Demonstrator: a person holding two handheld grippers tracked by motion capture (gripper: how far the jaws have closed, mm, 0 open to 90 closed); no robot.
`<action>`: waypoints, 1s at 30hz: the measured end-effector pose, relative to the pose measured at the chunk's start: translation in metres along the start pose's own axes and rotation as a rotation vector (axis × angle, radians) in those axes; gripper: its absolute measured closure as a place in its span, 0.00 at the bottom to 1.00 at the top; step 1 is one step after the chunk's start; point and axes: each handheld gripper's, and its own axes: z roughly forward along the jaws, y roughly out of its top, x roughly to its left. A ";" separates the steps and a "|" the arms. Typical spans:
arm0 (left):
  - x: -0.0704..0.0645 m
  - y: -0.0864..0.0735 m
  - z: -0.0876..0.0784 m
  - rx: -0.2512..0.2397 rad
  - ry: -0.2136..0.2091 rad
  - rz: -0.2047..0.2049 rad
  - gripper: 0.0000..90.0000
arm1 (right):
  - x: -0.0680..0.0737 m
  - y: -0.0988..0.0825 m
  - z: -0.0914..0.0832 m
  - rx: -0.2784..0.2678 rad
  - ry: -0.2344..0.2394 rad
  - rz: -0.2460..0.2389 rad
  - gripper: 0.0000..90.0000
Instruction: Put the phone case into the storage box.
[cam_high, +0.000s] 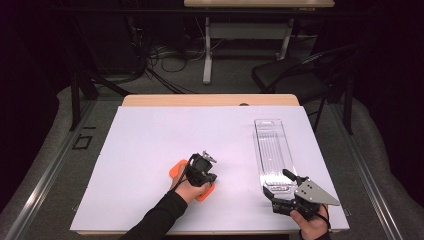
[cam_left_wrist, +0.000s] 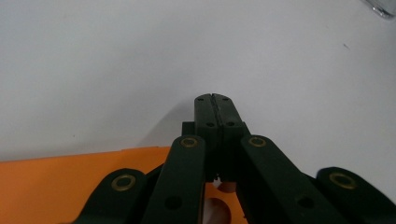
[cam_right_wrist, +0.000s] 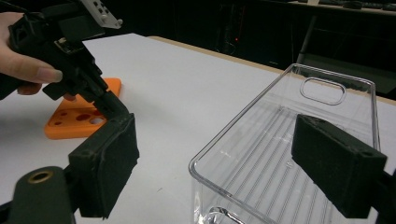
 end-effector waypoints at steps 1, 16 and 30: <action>-0.001 -0.002 -0.001 0.000 0.001 0.001 1.00 | 0.000 0.000 0.000 0.000 0.000 0.001 0.16; -0.001 -0.031 -0.020 0.012 -0.006 0.012 1.00 | 0.000 -0.001 0.000 -0.001 -0.001 0.008 0.16; 0.009 -0.058 -0.042 0.028 0.015 0.018 1.00 | -0.001 -0.001 0.000 0.009 0.002 0.011 0.16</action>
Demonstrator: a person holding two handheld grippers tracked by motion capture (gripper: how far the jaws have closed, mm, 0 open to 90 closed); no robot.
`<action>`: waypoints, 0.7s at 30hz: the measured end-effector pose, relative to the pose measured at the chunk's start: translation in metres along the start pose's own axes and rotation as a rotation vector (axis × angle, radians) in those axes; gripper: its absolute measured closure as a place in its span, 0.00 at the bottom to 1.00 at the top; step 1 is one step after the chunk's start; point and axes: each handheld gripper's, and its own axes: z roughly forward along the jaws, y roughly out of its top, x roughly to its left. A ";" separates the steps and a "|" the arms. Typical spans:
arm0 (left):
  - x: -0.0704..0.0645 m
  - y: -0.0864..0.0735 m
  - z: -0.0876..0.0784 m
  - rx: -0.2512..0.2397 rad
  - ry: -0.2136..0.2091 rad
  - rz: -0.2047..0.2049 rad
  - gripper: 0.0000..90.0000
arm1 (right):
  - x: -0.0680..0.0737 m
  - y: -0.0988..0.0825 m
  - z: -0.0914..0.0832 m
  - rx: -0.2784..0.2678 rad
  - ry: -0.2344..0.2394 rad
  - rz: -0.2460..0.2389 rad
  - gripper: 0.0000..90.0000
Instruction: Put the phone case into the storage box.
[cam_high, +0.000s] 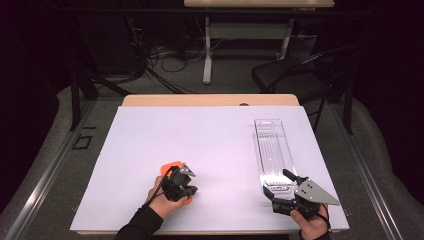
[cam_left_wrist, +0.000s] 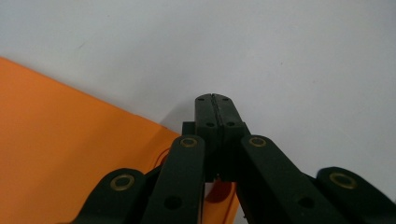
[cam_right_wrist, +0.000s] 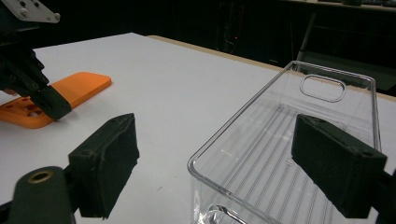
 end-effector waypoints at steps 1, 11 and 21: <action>0.001 -0.002 -0.002 -0.001 0.001 -0.002 1.00 | 0.000 0.000 0.000 0.000 0.000 0.000 0.16; 0.007 -0.018 -0.016 0.007 0.017 -0.014 1.00 | 0.000 0.000 0.000 -0.002 -0.002 0.001 0.16; 0.009 -0.025 -0.023 0.047 0.048 -0.001 1.00 | 0.000 0.000 0.000 -0.003 -0.002 0.003 0.16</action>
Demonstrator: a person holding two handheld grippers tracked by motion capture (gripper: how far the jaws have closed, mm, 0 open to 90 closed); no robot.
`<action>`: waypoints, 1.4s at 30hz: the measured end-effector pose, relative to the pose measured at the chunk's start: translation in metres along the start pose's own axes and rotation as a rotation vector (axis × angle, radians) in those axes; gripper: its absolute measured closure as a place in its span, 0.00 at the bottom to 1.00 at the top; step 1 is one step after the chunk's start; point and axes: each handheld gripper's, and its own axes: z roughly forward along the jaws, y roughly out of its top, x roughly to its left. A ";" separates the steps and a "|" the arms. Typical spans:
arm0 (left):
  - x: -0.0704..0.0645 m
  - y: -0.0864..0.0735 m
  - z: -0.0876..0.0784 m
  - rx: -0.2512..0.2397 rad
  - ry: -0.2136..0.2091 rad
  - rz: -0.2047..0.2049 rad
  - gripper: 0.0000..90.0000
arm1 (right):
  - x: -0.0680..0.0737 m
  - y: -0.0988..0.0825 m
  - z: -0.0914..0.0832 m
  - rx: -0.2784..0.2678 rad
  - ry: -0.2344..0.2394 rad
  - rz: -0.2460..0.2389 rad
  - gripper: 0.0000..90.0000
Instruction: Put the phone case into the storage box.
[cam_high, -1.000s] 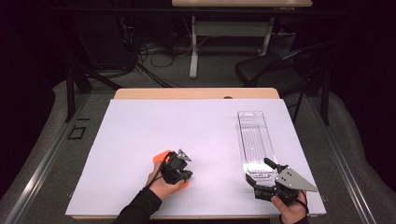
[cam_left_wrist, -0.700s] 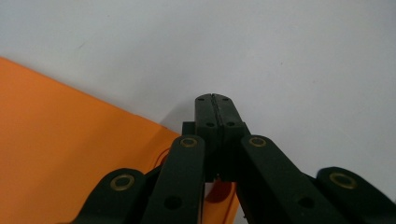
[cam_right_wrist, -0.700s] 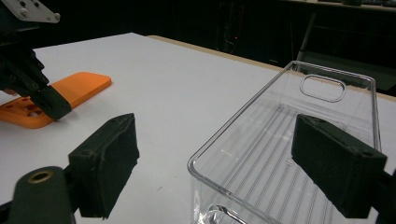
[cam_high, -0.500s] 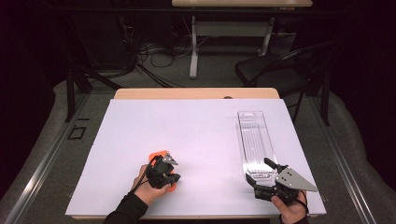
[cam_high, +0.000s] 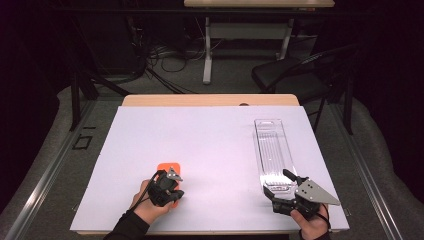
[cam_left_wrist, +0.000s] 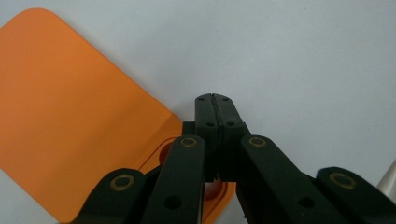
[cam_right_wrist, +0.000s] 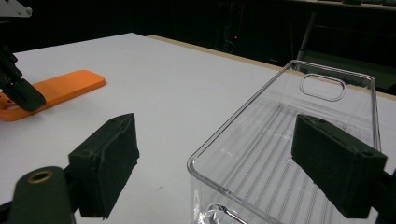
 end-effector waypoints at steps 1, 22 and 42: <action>0.001 -0.001 -0.001 0.002 0.003 -0.005 1.00 | 0.000 0.000 0.000 0.000 0.000 0.000 0.16; 0.027 -0.022 -0.015 0.011 0.048 -0.082 1.00 | 0.000 0.000 0.000 -0.001 -0.002 0.003 0.16; 0.046 -0.036 -0.025 0.015 0.086 -0.139 1.00 | 0.001 0.000 0.001 -0.001 -0.001 0.004 0.16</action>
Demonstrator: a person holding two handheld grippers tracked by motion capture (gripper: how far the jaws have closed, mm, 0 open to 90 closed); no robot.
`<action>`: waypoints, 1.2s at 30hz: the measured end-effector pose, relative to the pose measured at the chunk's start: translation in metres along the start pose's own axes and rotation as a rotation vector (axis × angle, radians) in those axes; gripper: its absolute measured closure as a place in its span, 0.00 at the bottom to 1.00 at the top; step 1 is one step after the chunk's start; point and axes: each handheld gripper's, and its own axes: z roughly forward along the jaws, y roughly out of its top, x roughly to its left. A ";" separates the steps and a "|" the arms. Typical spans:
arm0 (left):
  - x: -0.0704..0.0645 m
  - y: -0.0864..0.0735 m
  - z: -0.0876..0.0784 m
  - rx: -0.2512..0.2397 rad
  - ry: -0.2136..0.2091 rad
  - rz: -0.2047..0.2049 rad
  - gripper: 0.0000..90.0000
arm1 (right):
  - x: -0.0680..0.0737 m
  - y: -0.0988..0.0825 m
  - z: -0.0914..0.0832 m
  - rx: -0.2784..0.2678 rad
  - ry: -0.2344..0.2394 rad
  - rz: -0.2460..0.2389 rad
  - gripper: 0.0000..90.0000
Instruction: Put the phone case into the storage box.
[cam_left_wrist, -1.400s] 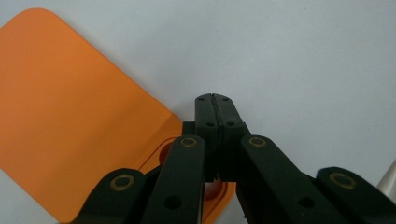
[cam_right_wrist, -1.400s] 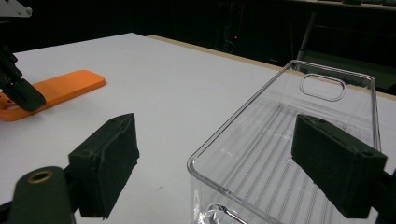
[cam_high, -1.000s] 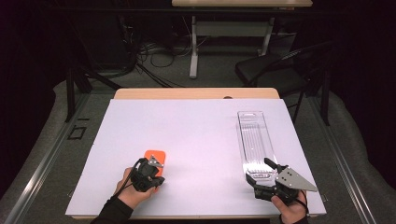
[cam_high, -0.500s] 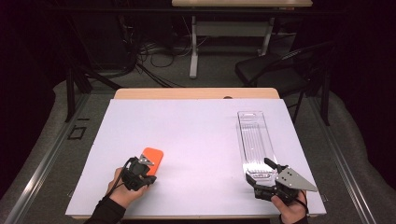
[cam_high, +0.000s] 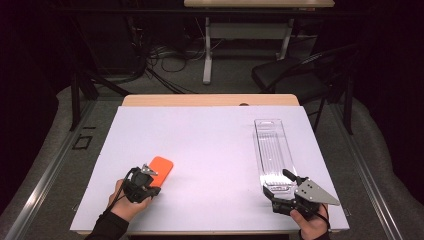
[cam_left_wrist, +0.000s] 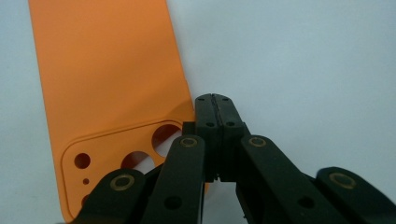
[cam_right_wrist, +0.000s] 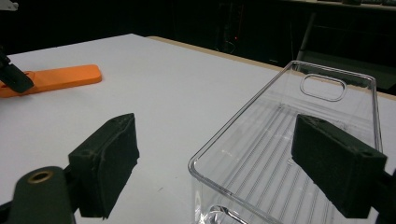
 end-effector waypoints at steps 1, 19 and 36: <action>0.001 -0.001 0.000 -0.002 -0.001 -0.006 1.00 | 0.000 0.000 0.000 0.000 -0.001 0.000 0.16; 0.009 -0.002 -0.007 -0.015 0.009 -0.042 0.99 | 0.000 0.000 0.000 0.000 0.002 -0.003 0.16; 0.015 0.006 -0.024 -0.089 -0.027 -0.042 0.68 | 0.000 0.000 0.000 0.001 0.003 -0.005 0.16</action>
